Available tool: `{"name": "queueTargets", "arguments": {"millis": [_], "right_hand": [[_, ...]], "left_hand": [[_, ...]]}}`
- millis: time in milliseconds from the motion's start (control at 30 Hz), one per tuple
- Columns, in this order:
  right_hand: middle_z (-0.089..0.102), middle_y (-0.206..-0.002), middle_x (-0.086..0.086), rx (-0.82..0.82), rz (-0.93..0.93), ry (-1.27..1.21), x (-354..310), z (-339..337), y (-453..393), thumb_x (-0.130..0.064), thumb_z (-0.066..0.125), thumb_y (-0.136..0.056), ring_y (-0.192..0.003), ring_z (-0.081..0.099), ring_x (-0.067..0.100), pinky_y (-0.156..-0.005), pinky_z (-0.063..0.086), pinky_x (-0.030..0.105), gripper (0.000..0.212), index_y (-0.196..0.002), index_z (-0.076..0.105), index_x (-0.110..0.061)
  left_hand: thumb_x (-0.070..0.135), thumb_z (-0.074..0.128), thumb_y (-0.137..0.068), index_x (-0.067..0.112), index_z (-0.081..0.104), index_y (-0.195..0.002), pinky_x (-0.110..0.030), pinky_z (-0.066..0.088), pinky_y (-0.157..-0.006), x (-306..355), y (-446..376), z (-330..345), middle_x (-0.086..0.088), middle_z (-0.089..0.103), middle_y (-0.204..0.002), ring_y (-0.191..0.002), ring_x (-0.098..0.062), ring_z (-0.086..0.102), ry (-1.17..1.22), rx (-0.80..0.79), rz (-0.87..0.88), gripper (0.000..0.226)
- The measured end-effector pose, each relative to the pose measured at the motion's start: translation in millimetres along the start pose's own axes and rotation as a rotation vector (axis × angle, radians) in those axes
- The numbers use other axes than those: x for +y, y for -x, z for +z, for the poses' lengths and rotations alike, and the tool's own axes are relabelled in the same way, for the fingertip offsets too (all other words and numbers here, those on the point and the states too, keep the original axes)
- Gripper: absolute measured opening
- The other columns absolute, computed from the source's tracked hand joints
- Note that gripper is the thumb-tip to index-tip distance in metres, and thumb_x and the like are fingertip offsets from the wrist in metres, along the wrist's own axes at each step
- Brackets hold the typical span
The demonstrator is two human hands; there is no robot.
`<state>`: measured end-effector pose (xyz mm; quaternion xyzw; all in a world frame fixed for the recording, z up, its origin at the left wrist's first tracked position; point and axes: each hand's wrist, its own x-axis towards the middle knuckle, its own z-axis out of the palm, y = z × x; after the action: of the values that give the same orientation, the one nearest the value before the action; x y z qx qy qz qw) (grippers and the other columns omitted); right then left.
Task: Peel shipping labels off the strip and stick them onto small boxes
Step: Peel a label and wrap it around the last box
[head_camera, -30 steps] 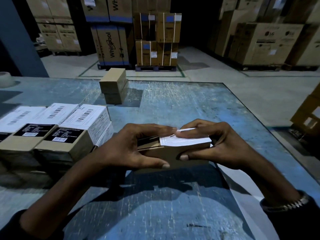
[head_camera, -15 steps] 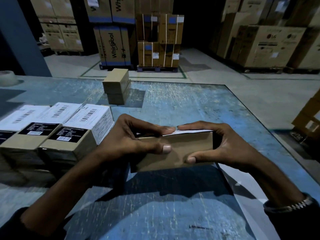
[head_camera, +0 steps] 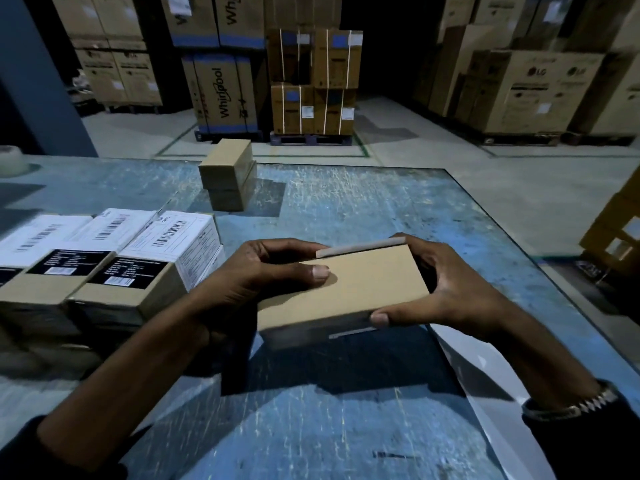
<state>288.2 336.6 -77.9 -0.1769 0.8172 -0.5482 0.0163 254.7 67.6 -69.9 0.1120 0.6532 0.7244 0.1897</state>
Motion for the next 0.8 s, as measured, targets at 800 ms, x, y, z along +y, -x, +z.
{"name": "queueTargets", "arguments": {"millis": [800], "right_hand": [[0.082,-0.112,0.002,0.122,-0.184,-0.095,11.0,8.5,-2.3,-0.017,0.097,-0.069,-0.104,0.078,0.023,-0.082,0.06,0.027,0.043,-0.11,0.086,-0.018]], "left_hand": [[0.02,0.094,-0.07,0.027,0.077,-0.129,-0.017,0.05,-0.105,5.5,6.7,-16.7,0.018,0.076,-0.127,-0.124,-0.002,0.068,-0.619,-0.177,0.311,0.062]]}}
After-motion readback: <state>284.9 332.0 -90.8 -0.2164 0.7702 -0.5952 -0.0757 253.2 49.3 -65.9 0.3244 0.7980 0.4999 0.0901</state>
